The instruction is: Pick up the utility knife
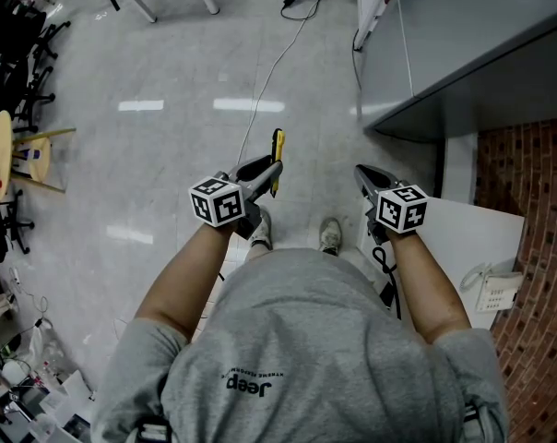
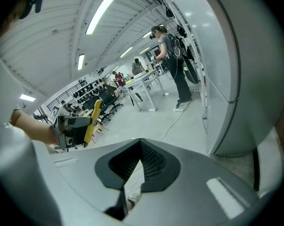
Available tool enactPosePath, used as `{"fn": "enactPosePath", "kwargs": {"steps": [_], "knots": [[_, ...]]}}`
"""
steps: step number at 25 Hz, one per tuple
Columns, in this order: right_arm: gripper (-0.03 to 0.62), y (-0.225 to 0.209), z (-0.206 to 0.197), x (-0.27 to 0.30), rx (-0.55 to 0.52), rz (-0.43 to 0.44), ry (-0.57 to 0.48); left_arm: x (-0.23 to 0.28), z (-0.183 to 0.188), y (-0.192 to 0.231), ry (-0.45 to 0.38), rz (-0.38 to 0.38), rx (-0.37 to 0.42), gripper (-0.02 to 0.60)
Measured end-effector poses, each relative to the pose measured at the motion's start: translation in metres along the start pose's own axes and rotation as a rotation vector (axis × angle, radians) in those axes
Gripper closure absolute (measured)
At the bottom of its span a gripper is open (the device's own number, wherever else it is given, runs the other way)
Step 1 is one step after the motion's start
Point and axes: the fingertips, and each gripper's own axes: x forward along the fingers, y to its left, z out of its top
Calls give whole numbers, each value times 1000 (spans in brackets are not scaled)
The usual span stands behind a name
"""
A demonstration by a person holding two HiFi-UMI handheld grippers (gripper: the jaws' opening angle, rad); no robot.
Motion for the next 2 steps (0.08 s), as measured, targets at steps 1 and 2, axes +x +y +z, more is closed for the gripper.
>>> {"fn": "enactPosePath", "kwargs": {"steps": [1,2], "knots": [[586,0,0,0,-1,0,0,0,0,0,-1,0,0,466],[585,1,-1,0,-2,1,-1,0,-1,-1,-1,-1,0,466]]}}
